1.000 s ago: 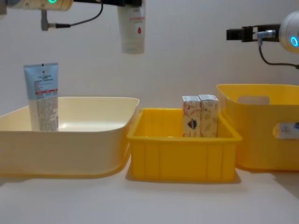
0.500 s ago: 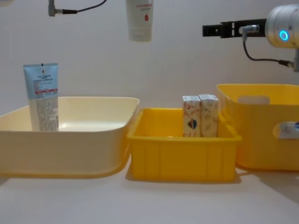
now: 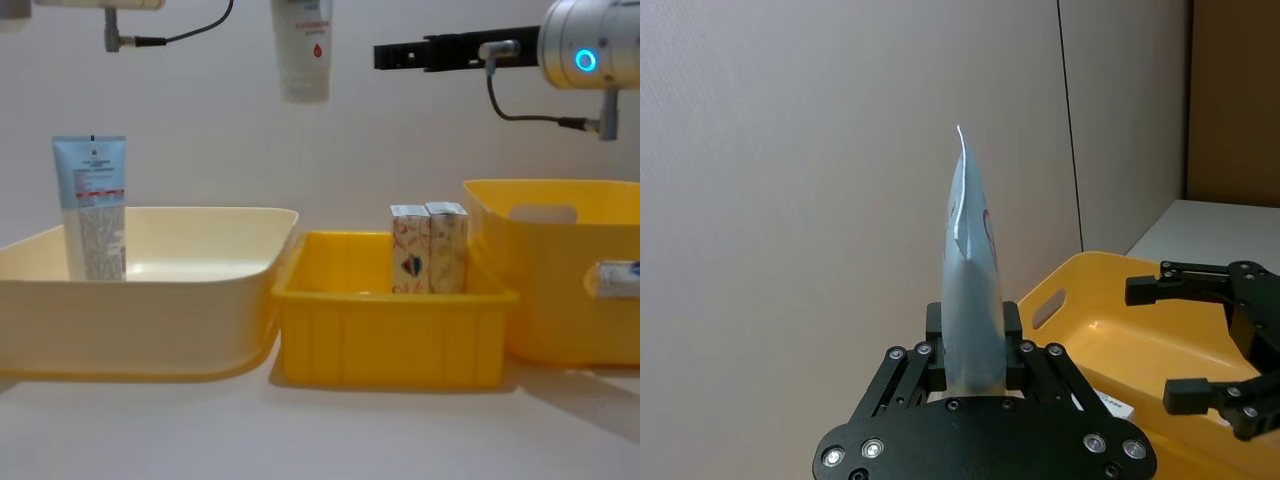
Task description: Bimanual collaborative sorting of washing and personal care products
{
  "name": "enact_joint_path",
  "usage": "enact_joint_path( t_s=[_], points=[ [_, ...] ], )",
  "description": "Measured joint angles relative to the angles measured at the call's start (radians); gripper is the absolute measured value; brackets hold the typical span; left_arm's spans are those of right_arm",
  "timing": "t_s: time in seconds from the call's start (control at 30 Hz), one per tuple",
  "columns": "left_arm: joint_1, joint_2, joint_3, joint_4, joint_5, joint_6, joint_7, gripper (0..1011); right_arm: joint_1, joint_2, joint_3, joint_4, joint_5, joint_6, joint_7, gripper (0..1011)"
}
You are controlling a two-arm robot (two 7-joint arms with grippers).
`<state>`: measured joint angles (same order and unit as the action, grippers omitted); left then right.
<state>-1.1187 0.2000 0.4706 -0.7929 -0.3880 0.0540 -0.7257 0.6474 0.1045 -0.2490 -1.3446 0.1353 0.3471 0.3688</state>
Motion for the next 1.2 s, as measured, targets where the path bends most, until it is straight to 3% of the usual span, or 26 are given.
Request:
enact_joint_path(
  t_s=[0.37,0.57,0.83,1.2],
  points=[
    [0.008,0.004,0.002,-0.004,-0.019,0.003,-0.005,292,0.049,0.023,-0.039,0.048,0.053,-0.017,0.15,1001],
    [-0.003,-0.005,0.006,0.01,-0.03,0.015,-0.015,292,0.054,0.029,-0.051,0.054,0.056,-0.022,0.162,1001],
    [-0.023,-0.016,0.019,0.025,-0.044,0.044,-0.043,292,0.048,0.029,-0.063,0.052,0.036,-0.021,0.119,1001],
    [-0.027,-0.018,0.034,0.005,-0.063,0.093,-0.071,292,0.029,-0.001,-0.076,0.045,-0.019,-0.007,-0.017,1001]
  ],
)
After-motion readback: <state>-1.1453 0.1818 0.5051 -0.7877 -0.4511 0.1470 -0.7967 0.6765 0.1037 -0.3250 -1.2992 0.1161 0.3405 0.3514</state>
